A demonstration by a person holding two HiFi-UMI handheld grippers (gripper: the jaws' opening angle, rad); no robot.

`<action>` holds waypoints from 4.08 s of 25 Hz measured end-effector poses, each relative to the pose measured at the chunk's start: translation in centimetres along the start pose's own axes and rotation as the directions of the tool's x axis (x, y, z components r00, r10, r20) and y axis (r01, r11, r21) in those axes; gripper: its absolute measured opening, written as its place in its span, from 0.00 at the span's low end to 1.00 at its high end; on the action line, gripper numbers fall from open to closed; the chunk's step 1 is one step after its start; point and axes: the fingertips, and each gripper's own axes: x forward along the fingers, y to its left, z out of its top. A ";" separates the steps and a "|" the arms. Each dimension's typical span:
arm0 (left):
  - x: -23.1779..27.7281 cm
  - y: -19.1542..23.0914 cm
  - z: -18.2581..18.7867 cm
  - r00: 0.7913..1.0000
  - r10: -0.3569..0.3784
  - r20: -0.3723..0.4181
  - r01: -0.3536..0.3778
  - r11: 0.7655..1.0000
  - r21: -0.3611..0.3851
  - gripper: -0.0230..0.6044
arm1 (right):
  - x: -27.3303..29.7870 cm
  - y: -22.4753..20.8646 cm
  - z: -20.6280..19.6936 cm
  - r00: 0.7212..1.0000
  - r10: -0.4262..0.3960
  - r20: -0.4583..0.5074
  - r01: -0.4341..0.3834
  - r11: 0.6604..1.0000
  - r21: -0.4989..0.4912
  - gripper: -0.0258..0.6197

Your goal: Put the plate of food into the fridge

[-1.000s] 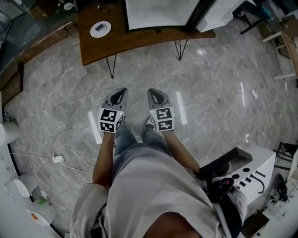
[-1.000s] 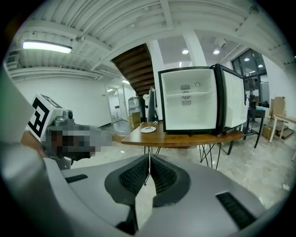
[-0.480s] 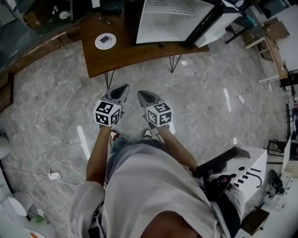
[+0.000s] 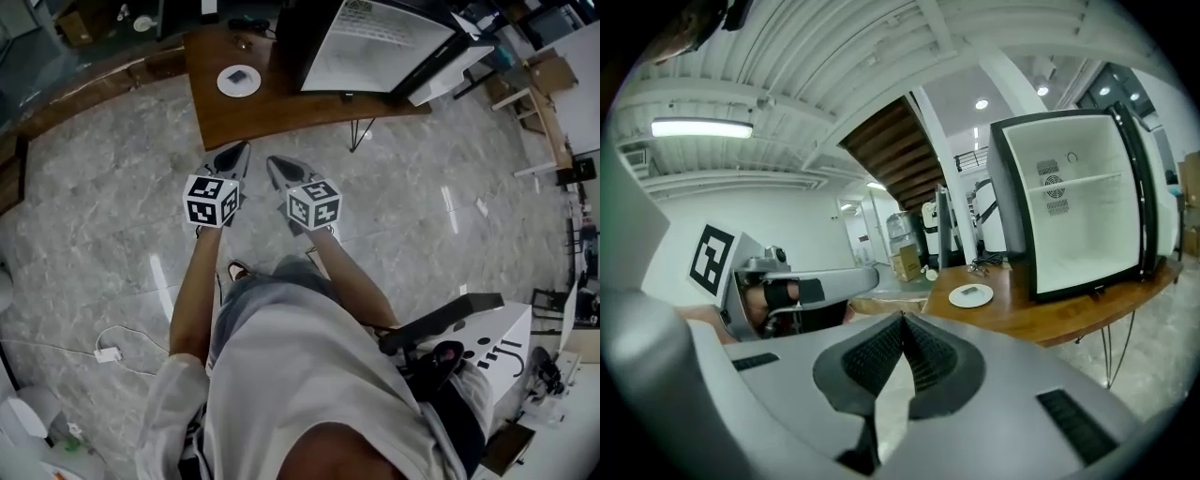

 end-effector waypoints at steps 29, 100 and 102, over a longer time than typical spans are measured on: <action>20.5 19.0 5.7 0.996 0.033 -0.087 -0.028 0.998 0.058 0.07 | 22.6 -15.5 11.3 0.999 -0.032 0.021 0.029 0.993 0.119 0.07; 71.5 61.9 -1.0 0.653 -0.322 -0.685 0.437 0.900 -0.006 0.07 | 66.2 -58.6 11.6 0.932 -0.183 -0.313 0.360 0.567 0.741 0.28; 71.5 62.0 -1.2 0.641 -0.363 -0.677 0.503 0.864 0.014 0.07 | 66.5 -58.5 11.3 0.930 -0.218 -0.295 0.366 0.515 0.775 0.26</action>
